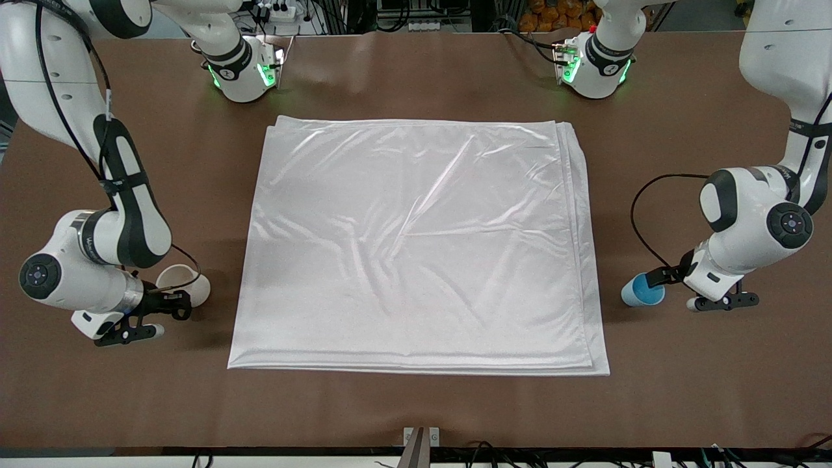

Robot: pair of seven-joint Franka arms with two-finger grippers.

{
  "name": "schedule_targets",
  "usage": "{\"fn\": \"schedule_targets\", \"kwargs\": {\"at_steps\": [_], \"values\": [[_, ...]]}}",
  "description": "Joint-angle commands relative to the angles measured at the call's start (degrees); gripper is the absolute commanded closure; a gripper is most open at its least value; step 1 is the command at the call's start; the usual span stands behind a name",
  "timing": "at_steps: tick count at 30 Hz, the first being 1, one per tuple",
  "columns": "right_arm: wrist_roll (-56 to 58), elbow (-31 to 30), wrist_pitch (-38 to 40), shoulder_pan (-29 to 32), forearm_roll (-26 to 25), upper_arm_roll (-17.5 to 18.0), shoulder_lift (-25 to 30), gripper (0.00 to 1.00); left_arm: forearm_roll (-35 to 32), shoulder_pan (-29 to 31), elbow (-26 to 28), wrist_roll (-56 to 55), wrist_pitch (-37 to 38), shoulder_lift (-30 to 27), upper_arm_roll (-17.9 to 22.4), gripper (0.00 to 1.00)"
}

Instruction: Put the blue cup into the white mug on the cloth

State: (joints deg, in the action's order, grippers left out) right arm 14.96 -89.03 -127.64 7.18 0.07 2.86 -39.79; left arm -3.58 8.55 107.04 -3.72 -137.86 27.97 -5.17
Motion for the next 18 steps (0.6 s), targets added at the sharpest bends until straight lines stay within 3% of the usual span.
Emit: {"fn": "schedule_targets", "kwargs": {"at_steps": [1,4,8,11,18], "values": [[2.62,1.66,0.28,1.26,-0.42,0.66,-1.43,1.0,-1.35,-0.11,-0.78,0.12,-1.8,1.99,-0.28,0.0],[2.53,1.66,0.28,1.26,-0.42,0.66,-1.43,1.0,-1.35,-0.28,-0.78,0.12,-1.8,2.35,-0.28,0.0],[2.44,1.66,0.37,1.26,-0.15,0.66,-1.43,1.0,-1.43,-0.29,-0.87,0.12,-2.5,2.96,-0.28,0.14],[2.18,1.84,0.55,1.17,0.11,0.66,-1.34,1.0,-1.43,-0.28,-0.87,0.12,-4.08,3.93,-0.19,0.15],[-0.37,2.63,1.25,0.3,0.02,0.74,-0.82,1.0,-1.52,-0.11,-0.87,0.12,-5.22,4.9,-0.19,0.48]]}}
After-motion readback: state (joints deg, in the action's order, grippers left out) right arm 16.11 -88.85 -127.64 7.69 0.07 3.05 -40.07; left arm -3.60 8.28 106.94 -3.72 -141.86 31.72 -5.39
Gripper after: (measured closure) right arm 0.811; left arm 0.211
